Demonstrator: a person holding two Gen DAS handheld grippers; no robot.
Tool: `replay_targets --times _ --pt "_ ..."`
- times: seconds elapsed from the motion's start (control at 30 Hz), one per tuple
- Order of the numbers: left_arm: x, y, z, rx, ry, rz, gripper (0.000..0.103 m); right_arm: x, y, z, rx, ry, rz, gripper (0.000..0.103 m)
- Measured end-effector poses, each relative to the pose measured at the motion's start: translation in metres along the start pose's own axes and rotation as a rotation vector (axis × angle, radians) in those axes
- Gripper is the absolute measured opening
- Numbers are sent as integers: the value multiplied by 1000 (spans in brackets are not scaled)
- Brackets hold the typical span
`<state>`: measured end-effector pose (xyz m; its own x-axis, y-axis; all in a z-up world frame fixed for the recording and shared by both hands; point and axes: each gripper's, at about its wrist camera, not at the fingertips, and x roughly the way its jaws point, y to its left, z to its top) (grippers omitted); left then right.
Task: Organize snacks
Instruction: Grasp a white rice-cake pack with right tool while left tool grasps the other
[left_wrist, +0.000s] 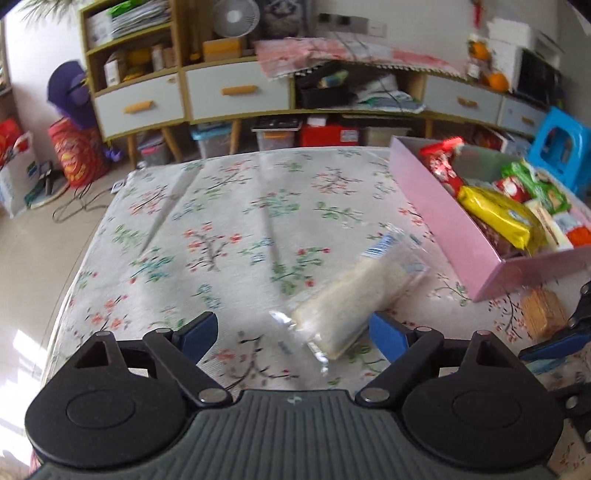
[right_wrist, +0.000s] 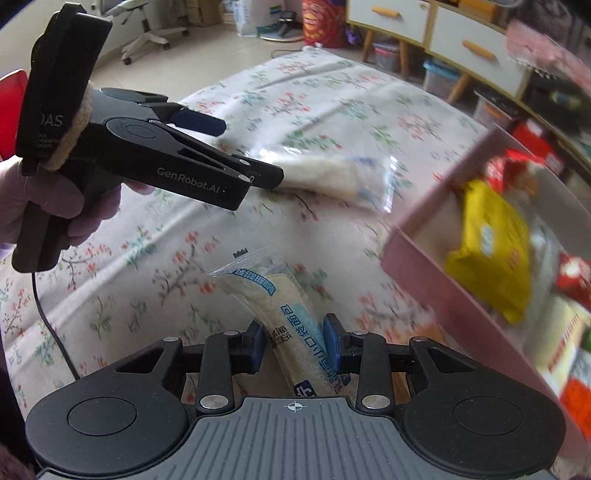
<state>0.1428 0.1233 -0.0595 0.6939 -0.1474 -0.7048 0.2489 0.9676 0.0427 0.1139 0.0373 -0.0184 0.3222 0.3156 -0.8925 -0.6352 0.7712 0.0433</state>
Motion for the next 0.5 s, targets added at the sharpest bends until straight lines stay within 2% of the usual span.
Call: replay_targets --times 0.07,0.17,0.37,0.4,0.47,0.5 --pt "4 -10 3 42 7 -11 82 -5 -4 -7 12 3 -10 32" --pt "8 -24 6 114 6 9 82 -10 -8 -15 44 1 -22 33" --pt "15 -35 11 161 6 -1 80 -15 -7 -25 47 -15 -44 35" --pt "15 -35 12 160 8 -2 79 -16 -7 -26 44 -16 -48 36" --pt "14 -36 11 140 16 -11 72 -17 -6 -29 42 -20 -45 48" --pt "14 -35 11 125 21 -20 69 -17 -5 -30 44 -22 -45 51"
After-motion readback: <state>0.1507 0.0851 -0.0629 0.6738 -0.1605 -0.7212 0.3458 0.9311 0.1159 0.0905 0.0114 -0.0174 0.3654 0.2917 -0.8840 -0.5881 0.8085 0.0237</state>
